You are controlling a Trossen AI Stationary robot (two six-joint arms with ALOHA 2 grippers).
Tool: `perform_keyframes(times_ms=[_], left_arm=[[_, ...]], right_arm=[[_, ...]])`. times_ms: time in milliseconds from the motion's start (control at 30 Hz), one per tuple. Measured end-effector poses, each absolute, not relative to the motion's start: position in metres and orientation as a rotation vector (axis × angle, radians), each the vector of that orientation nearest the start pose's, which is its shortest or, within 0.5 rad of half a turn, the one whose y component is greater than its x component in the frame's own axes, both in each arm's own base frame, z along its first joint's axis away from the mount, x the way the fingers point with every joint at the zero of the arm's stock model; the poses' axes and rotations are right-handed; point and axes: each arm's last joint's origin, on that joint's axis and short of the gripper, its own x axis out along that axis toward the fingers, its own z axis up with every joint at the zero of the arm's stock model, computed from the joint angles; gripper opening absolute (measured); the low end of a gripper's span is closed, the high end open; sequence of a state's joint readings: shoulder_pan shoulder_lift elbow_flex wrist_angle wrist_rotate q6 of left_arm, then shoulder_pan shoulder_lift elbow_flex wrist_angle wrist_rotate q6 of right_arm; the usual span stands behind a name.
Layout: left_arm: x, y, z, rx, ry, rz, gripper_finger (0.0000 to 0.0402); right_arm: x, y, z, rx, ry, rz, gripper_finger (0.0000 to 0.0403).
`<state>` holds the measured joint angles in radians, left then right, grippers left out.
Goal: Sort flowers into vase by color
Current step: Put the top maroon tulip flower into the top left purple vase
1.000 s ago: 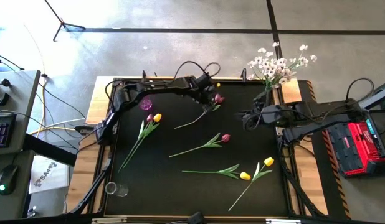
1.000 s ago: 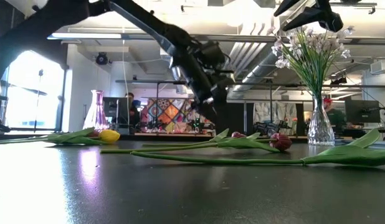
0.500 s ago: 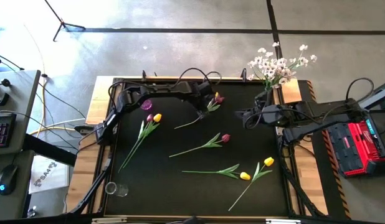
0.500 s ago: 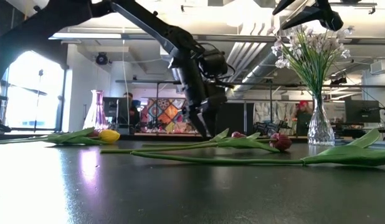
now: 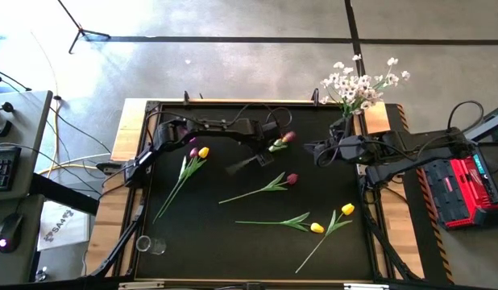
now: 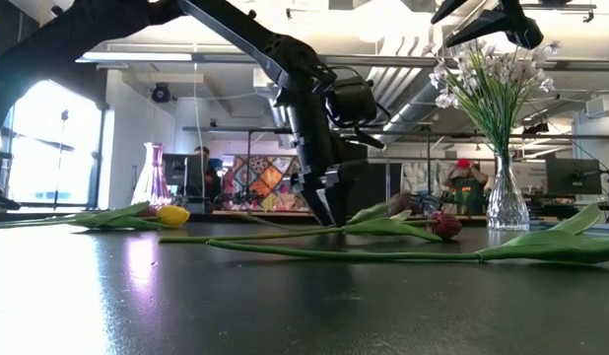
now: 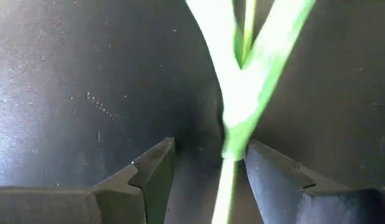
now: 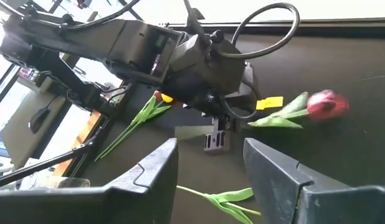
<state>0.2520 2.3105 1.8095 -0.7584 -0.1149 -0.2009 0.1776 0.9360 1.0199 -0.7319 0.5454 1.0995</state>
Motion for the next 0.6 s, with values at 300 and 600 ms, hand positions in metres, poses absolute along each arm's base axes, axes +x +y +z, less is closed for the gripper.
perform_keyframes(times_ms=[300,600], left_arm=[[0.457,0.118,0.136,-0.263,1.244,0.409,0.0161],[0.457,0.121,0.132,-0.307,1.238,0.447,0.0033]], right_arm=[[0.176,0.016,0.340,0.804,0.355,-0.633,0.0171],[0.176,0.016,0.340,0.789,0.359,-0.631,0.0171]])
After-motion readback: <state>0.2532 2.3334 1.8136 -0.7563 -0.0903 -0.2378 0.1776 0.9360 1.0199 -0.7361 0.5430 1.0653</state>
